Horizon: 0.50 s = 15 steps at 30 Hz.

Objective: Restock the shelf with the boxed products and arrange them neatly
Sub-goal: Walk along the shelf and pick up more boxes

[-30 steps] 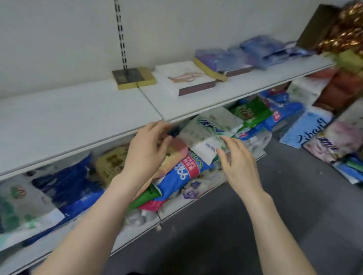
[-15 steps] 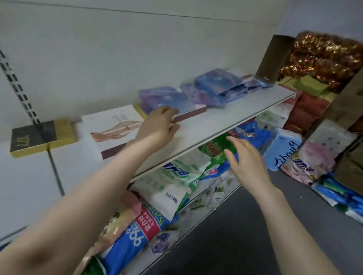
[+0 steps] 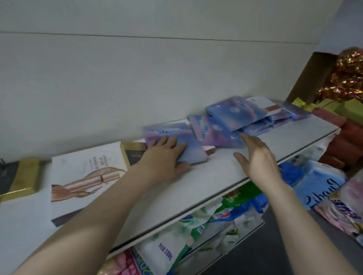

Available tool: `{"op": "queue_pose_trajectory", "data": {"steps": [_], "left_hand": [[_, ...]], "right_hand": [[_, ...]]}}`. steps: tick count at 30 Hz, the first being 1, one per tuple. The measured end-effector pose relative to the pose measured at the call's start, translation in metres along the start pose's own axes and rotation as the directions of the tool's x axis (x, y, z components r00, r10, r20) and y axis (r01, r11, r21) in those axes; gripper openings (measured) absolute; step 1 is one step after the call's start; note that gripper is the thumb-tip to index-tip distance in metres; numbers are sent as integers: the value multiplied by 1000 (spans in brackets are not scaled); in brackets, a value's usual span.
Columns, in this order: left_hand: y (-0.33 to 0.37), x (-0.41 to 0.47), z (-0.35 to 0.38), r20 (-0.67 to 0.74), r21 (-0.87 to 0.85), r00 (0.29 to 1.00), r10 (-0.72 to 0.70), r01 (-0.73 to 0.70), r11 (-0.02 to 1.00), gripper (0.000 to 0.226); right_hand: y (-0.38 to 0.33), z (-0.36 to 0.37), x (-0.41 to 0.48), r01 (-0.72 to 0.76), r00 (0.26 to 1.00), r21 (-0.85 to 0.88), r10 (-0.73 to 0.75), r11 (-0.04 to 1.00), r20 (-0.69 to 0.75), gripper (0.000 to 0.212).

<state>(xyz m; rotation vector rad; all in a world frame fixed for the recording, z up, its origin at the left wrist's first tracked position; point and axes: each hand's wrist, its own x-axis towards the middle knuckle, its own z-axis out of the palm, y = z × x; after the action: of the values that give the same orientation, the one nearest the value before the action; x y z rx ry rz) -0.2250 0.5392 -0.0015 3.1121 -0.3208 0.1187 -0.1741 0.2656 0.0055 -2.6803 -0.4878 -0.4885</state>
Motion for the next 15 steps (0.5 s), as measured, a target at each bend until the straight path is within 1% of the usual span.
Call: {"op": "queue_pose_trajectory", "data": {"steps": [1, 2, 3, 4, 5, 7, 9, 10, 12, 14, 15], "left_hand": [[6, -5, -1, -17, -14, 1000, 14, -14, 1000, 70], [11, -9, -1, -28, -36, 1000, 8, -9, 999, 68], [17, -13, 1, -27, -68, 999, -20, 18, 998, 66], [21, -15, 3, -14, -105, 998, -65, 63, 992, 62], [26, -16, 3, 2, -152, 993, -121, 120, 981, 58], [32, -18, 8, 5, -253, 973, -229, 223, 941, 53], [41, -19, 9, -88, -357, 946, -312, 262, 896, 58], [45, -19, 9, -150, -414, 923, -356, 268, 870, 59], [54, -20, 9, -211, -499, 845, -492, 339, 797, 52], [64, -23, 8, -213, -507, 776, -593, 431, 747, 65], [68, -24, 10, -235, -487, 752, -615, 457, 745, 71]], "right_hand": [[3, 3, 16, 33, 998, -6, -33, 999, 56, 66], [5, 7, 30, 48, 988, -31, -43, 998, 147, 74], [8, 12, 42, 71, 972, -78, -52, 994, 228, 80], [11, 17, 51, 115, 958, -130, -75, 985, 278, 83], [15, 23, 59, 175, 950, -159, -124, 972, 287, 84], [26, 32, 67, 296, 934, -149, -253, 943, 253, 75], [37, 38, 71, 381, 920, -127, -361, 916, 154, 60], [39, 36, 71, 407, 911, -140, -391, 902, 128, 55], [44, 35, 69, 463, 887, -208, -448, 862, 116, 49], [48, 33, 62, 483, 876, -280, -459, 830, 150, 45], [48, 31, 57, 483, 875, -305, -456, 821, 159, 42]]}}
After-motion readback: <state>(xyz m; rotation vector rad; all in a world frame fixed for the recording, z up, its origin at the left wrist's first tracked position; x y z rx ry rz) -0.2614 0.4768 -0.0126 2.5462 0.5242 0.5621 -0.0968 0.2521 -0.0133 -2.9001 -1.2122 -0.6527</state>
